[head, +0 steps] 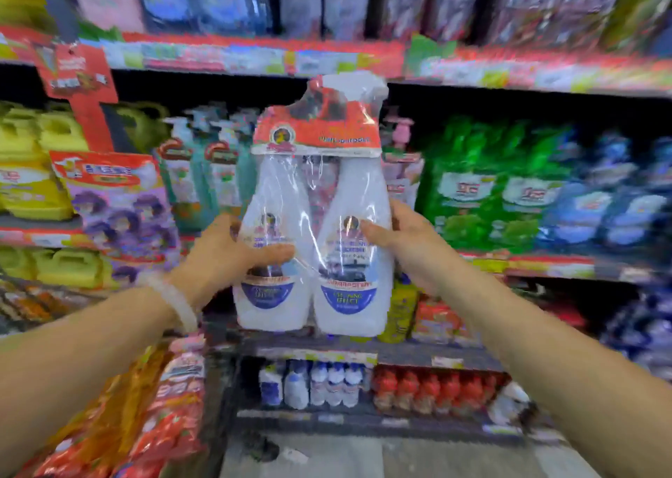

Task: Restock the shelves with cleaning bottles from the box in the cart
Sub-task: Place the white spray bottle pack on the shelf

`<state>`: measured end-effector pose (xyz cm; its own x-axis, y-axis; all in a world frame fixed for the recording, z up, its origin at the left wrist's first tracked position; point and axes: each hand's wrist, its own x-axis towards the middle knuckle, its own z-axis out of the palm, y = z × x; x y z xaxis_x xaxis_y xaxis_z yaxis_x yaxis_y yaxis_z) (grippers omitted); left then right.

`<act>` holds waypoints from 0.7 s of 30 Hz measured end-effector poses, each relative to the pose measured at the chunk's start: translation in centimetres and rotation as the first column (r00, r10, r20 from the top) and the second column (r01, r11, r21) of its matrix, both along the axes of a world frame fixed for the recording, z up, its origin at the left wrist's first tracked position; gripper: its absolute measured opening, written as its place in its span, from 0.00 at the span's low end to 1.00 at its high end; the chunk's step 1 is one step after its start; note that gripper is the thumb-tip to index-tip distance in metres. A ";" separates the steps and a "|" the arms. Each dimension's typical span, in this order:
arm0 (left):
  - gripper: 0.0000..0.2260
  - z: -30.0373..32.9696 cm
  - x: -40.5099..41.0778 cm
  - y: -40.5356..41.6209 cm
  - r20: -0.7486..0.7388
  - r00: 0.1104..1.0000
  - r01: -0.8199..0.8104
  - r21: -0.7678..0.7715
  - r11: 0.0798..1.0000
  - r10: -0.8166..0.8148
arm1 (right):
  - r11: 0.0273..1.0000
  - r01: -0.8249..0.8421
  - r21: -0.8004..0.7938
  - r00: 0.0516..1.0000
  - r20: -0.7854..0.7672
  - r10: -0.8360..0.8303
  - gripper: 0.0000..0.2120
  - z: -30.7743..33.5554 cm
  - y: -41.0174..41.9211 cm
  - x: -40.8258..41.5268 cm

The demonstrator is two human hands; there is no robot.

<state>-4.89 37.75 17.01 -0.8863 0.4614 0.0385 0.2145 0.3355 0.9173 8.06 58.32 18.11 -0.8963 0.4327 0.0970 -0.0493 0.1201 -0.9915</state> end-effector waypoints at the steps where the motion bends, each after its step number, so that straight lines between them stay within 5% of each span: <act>1: 0.32 0.7 1.7 2.9 -0.027 0.999 0.033 0.016 0.999 -0.033 | 0.999 0.049 0.015 0.999 -0.014 -0.048 0.16 0.8 2.1 2.6; 3: 0.27 2.6 5.4 8.6 -0.090 0.991 0.107 0.046 0.993 -0.102 | 0.988 0.151 0.038 0.988 -0.046 -0.149 0.13 2.3 6.0 8.0; 8: 0.41 6.3 13.2 22.2 -0.167 0.940 0.313 0.068 0.947 -0.298 | 0.901 0.421 0.105 0.906 -0.100 -0.412 0.15 5.7 14.5 20.3; 16: 0.19 9.7 28.5 40.1 -0.229 0.733 0.671 0.089 0.736 -0.641 | 0.663 0.742 0.102 0.670 -0.163 -0.724 0.18 9.4 24.7 38.1; 21: 0.27 10.6 34.7 51.1 -0.272 0.599 0.796 0.097 0.597 -0.754 | 0.574 0.809 0.122 0.587 -0.160 -0.794 0.17 11.0 31.8 45.5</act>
